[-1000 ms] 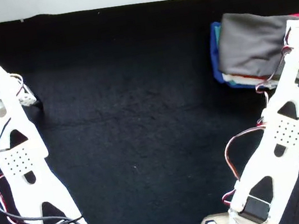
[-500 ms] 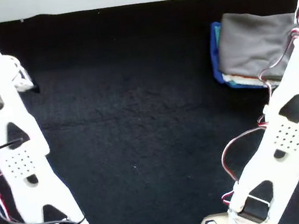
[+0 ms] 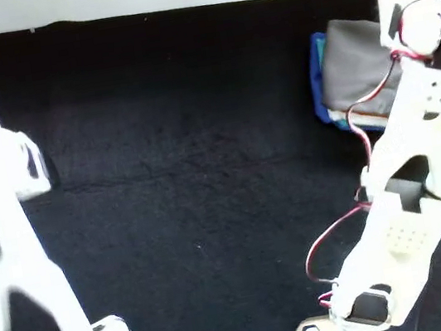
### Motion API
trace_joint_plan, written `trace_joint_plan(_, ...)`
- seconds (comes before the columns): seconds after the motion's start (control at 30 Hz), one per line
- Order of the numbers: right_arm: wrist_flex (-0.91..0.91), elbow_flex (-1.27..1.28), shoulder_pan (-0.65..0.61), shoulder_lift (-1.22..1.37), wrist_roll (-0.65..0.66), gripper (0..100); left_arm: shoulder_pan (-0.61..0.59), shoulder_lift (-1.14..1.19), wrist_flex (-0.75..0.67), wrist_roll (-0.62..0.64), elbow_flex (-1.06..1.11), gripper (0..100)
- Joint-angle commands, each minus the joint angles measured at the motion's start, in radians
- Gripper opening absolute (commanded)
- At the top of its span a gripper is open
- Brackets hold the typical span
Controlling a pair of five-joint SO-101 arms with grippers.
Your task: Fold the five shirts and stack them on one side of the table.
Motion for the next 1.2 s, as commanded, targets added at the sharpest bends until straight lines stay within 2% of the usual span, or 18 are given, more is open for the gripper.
trace_joint_plan(0.0, 0.019, -0.021, -0.030, -0.143, -0.011, 0.9, 0.016, -0.280, -0.100, -0.015, 0.278, 19)
trace_joint_plan(0.13, 0.021, 0.128, -0.073, -0.323, -0.106, 0.9, 0.015, -0.499, -0.222, -0.074, 0.573, 19)
trace_joint_plan(0.23, 0.019, 0.466, -0.128, -0.524, -0.170, 0.9, 0.015, -0.648, -0.345, -0.132, 0.786, 19)
trace_joint_plan(0.4, 0.013, 1.070, -0.196, -0.874, -0.209, 0.9, 0.015, -0.900, -0.528, -0.141, 1.102, 18)
trace_joint_plan(0.47, 0.013, 1.265, -0.200, -1.006, -0.221, 0.9, 0.015, -1.001, -0.572, -0.141, 1.216, 12)
trace_joint_plan(0.53, 0.012, 1.438, -0.199, -1.136, -0.265, 0.9, 0.015, -1.102, -0.601, -0.141, 1.313, 2)
trace_joint_plan(0.67, 0.010, 1.738, -0.197, -1.372, -0.353, 0.9, 0.010, -1.296, -0.589, -0.138, 1.458, 0)
trace_joint_plan(0.8, -0.035, 2.040, -0.196, -1.580, -0.364, 0.9, 0.008, -1.443, -0.500, -0.138, 1.541, 1)
trace_joint_plan(0.97, -0.219, 2.338, -0.194, -1.868, -0.362, 0.9, 0.012, -1.412, -0.466, -0.141, 1.590, 1)
trace_joint_plan(1.1, -0.437, 2.591, -0.194, -2.103, -0.362, 0.9, 0.019, -1.415, -0.459, -0.138, 1.606, 1)
trace_joint_plan(1.17, -0.501, 2.717, -0.194, -2.212, -0.362, 0.9, 0.062, -1.415, -0.431, -0.138, 1.606, 1)
